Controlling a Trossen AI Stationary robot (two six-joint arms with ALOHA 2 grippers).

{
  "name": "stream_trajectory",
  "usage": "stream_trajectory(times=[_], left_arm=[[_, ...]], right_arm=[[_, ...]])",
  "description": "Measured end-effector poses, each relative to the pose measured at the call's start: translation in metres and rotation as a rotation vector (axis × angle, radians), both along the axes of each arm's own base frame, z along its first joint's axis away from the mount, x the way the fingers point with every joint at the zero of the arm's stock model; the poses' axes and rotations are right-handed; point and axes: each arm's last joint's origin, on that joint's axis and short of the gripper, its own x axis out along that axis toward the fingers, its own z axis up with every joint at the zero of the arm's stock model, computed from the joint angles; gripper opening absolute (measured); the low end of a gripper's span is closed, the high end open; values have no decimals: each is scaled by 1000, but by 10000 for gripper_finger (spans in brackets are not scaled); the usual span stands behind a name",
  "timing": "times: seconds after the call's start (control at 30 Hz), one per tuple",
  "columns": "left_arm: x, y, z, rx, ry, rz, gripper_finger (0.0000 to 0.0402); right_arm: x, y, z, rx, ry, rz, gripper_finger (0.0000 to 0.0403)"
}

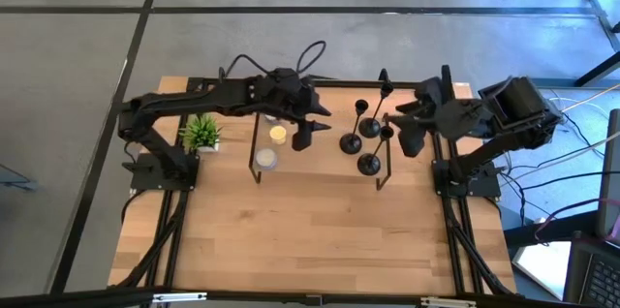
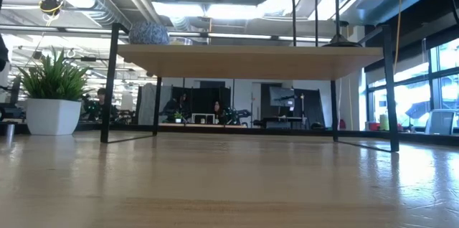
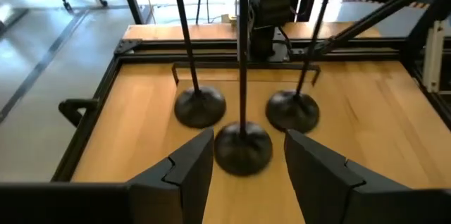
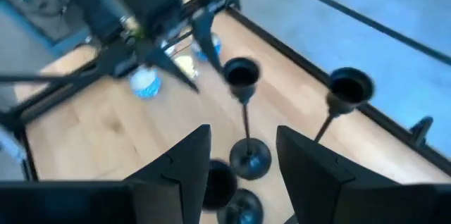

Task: Pick & Place candle stick holders
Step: Return to Home Position

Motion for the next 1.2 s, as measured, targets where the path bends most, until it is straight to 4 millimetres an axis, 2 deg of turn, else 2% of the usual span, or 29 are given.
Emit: stream_trajectory(times=[0.23,0.43,0.67,0.87,1.03,1.2], left_arm=[[-43,-11,29,-96,18,4,171],[-68,-22,48,-257,-17,11,171],[-69,-49,51,-426,0,59,171],[-59,-85,44,-478,20,127,171],[-57,-120,38,-520,45,155,171],[-61,-154,35,-520,45,169,171]], right_arm=[[-6,20,-1,22,49,192,167],[-13,37,-2,115,88,361,167],[-29,66,-3,170,128,573,167],[-45,90,-8,200,169,704,167],[-51,113,-32,170,253,701,167],[-45,131,-88,107,434,604,163]])
